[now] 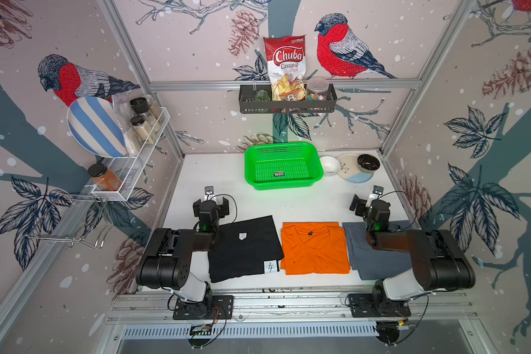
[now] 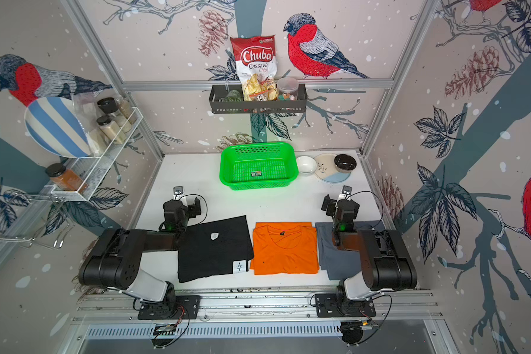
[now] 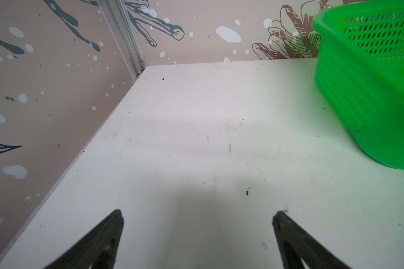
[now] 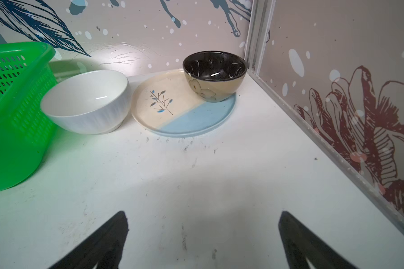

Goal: Put the folded t-shirts into the basket
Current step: Pick up the T-shirt from the center of the board.

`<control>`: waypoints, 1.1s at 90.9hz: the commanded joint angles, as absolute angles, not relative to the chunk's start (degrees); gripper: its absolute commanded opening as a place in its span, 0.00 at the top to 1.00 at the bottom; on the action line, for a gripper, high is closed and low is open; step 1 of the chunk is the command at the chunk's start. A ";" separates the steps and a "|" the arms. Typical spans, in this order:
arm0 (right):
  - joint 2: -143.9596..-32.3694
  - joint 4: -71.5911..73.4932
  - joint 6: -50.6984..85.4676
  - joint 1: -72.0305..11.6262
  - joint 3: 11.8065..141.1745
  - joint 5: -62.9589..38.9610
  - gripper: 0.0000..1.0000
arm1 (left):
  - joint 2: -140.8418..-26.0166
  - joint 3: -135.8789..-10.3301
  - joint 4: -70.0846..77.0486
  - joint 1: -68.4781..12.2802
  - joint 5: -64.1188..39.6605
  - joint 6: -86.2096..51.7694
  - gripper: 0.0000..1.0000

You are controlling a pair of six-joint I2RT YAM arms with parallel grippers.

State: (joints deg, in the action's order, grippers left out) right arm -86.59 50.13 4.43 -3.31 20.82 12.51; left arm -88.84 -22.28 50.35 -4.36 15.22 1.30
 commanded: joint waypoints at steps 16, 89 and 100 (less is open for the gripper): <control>-86.45 50.36 4.64 -3.34 21.06 13.01 0.00 | -88.77 -22.15 51.74 -4.61 15.91 1.71 0.02; -84.58 48.10 5.31 -3.21 22.29 15.01 0.00 | -88.68 -22.11 51.65 -4.53 15.48 1.80 0.01; -75.88 23.75 8.43 -3.24 31.58 19.34 0.00 | -87.48 -21.99 50.89 -4.54 11.68 3.50 0.02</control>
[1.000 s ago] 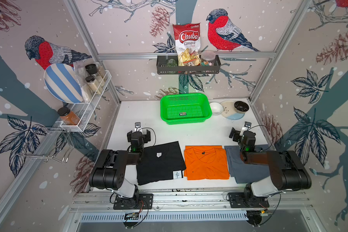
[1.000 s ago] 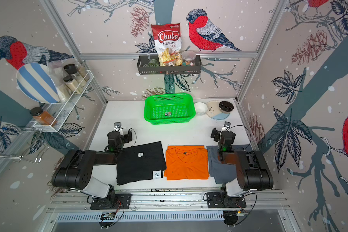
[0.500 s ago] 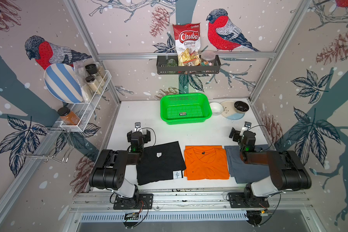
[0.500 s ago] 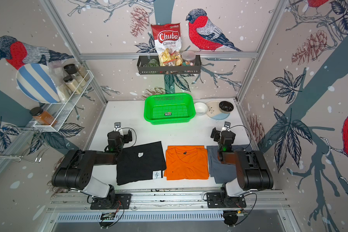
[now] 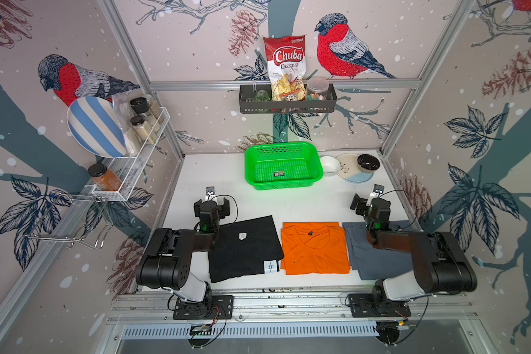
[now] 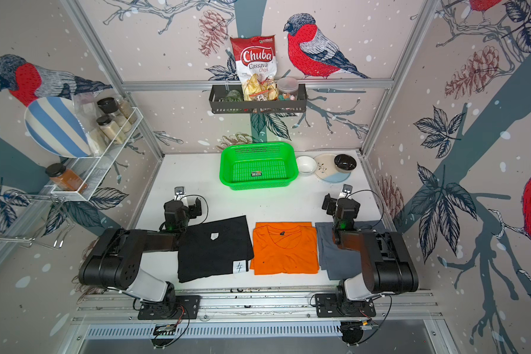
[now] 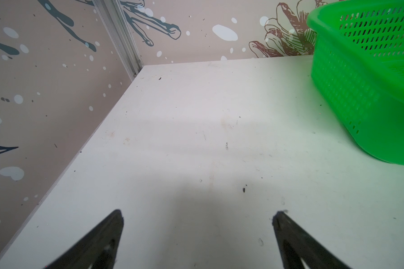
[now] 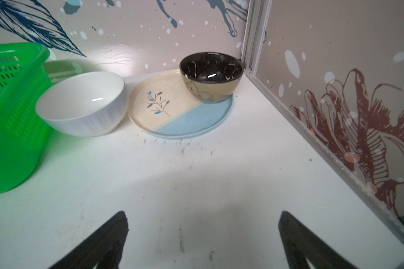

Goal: Put the folded t-shirts into the basket
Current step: Pick up the T-shirt from the center of the board.

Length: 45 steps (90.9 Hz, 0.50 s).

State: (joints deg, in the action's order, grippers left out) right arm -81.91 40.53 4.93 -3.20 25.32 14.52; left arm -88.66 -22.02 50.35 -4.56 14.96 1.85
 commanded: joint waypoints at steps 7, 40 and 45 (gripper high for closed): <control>-72.64 11.28 10.02 -3.34 37.82 18.68 0.00 | -86.36 -22.62 48.91 -4.63 11.02 3.72 0.01; -73.70 -38.48 22.40 -2.78 71.30 24.38 0.00 | -76.19 -35.92 17.25 -4.69 -0.19 10.73 0.02; -74.10 -44.62 29.27 -1.06 73.25 30.48 0.00 | -75.63 -40.43 8.00 -4.62 -1.53 13.54 0.02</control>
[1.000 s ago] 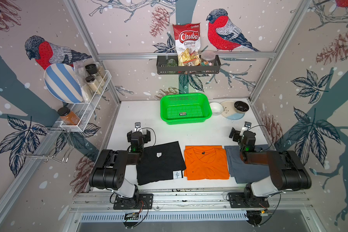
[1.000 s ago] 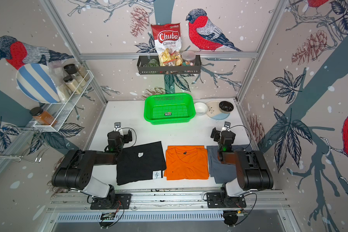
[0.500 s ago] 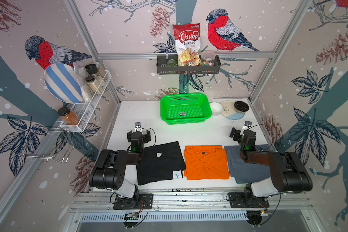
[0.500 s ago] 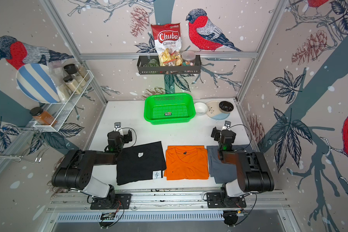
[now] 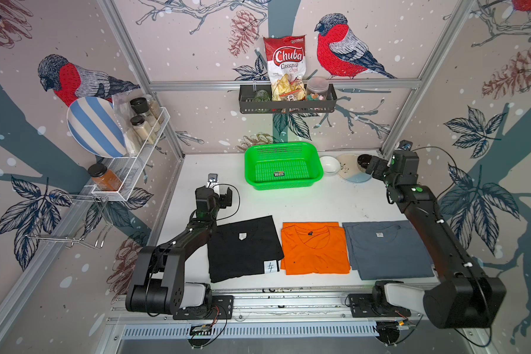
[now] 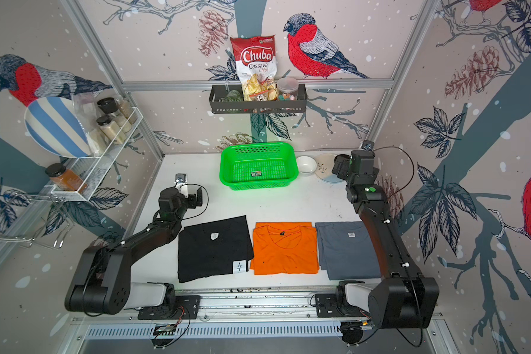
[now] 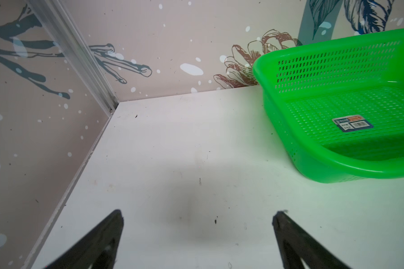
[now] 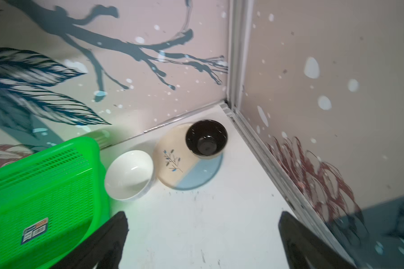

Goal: Put the folded t-shirts into the basket
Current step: Pick up the T-shirt from the center of the board.

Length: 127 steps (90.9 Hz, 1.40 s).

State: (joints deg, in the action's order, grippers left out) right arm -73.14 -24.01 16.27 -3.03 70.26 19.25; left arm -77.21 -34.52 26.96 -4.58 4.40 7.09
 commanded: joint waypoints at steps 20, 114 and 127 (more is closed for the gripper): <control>-72.07 -39.92 21.20 -3.12 71.13 18.72 0.00 | -76.77 -56.20 -28.16 -3.94 -7.59 24.89 0.02; -114.61 -17.96 -30.63 -44.59 79.68 -30.97 0.00 | -80.06 -57.46 -62.78 8.29 -15.51 38.42 0.02; -118.44 -17.88 -34.40 -44.33 80.38 -27.45 0.00 | -81.56 -58.58 -63.43 8.59 -15.14 40.37 0.02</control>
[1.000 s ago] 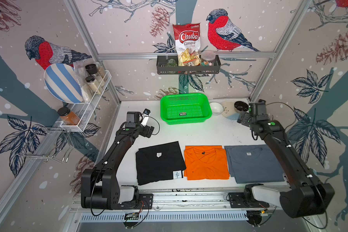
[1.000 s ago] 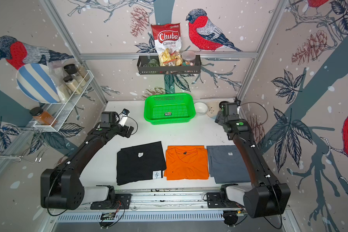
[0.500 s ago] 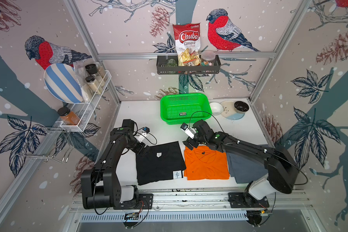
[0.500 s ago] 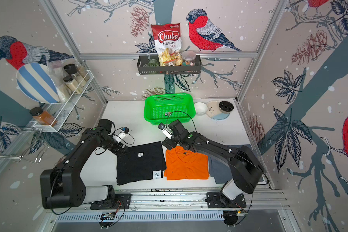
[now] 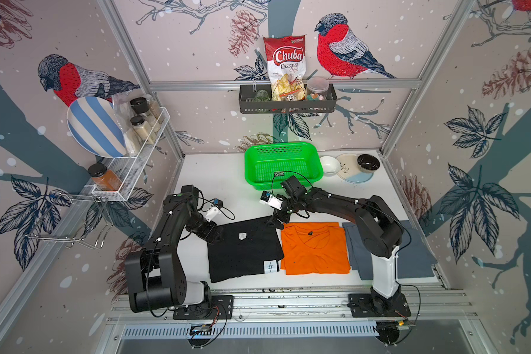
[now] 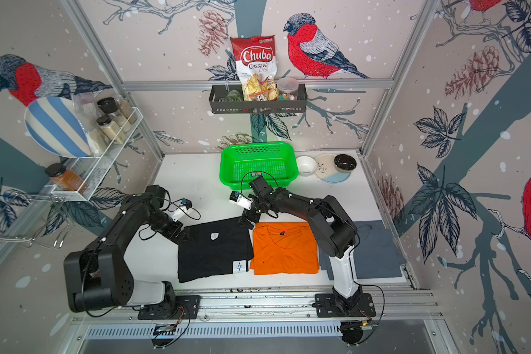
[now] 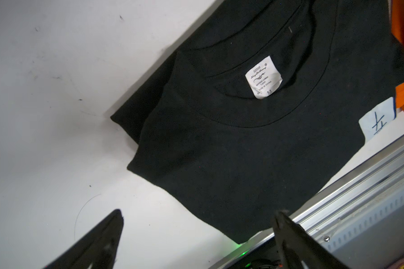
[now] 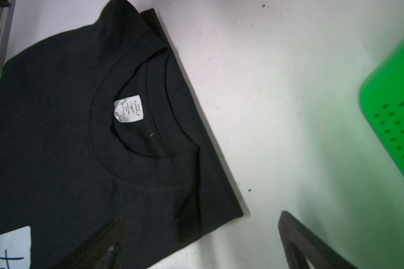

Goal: Put the folded t-shirts into the basket
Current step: Pick up the T-shirt from the center of the board.

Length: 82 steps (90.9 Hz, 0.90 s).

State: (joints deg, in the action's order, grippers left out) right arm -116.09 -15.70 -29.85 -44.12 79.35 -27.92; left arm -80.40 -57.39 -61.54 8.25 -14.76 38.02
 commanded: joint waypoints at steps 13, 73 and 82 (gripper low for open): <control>-121.86 -21.96 -36.33 -44.93 84.39 -26.45 0.00 | -86.34 -61.14 -66.47 8.61 -16.63 43.80 0.02; -130.27 -36.03 -43.77 -47.36 94.80 -21.60 0.43 | -86.51 -61.55 -62.73 16.00 -21.29 59.25 0.05; -130.21 -37.91 -43.94 -47.10 95.63 -23.45 0.53 | -85.22 -60.17 -59.57 16.08 -20.42 60.85 0.05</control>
State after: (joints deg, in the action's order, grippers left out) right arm -129.12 -29.67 -41.85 -47.31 95.11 -25.98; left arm -86.54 -61.34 -62.28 15.77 -20.38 56.88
